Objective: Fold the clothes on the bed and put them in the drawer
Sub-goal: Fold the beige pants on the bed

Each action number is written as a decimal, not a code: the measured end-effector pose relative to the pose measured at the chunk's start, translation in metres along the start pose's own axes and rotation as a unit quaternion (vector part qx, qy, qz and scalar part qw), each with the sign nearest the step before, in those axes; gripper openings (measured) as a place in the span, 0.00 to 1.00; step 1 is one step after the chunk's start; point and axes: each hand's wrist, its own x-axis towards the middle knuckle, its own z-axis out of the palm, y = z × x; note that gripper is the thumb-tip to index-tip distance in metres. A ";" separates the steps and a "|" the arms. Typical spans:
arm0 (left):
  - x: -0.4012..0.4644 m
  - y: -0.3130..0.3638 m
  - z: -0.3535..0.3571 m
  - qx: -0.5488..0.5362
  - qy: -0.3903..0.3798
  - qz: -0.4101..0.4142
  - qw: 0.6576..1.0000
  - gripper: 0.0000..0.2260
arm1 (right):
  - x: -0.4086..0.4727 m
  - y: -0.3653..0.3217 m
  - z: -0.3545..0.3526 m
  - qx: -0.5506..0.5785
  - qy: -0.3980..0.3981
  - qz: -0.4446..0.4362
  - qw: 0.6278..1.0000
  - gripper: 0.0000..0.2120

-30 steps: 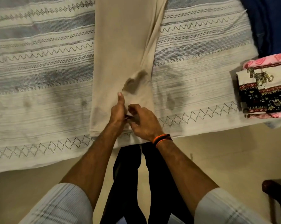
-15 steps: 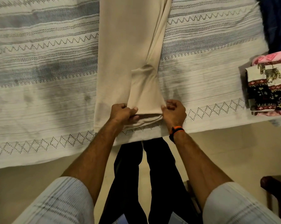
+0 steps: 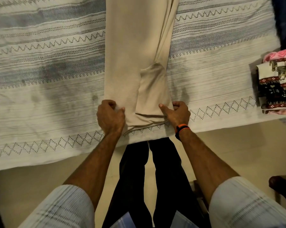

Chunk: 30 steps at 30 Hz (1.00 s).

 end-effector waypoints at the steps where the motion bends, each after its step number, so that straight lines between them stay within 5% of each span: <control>1: 0.003 -0.007 -0.002 0.021 0.012 0.007 1.000 0.21 | 0.001 0.001 0.001 0.000 -0.006 0.002 1.000 0.27; 6: 0.015 -0.027 -0.009 -0.016 -0.036 -0.038 0.999 0.33 | 0.004 0.005 0.006 0.002 -0.033 0.012 0.999 0.20; 16: 0.046 -0.045 -0.023 -0.137 -0.194 -0.083 0.968 0.22 | -0.001 0.016 0.014 0.110 -0.037 0.036 0.993 0.15; 30: 0.001 -0.059 -0.045 -0.170 -0.198 -0.082 0.962 0.20 | -0.045 0.024 -0.027 0.185 -0.042 0.034 0.981 0.16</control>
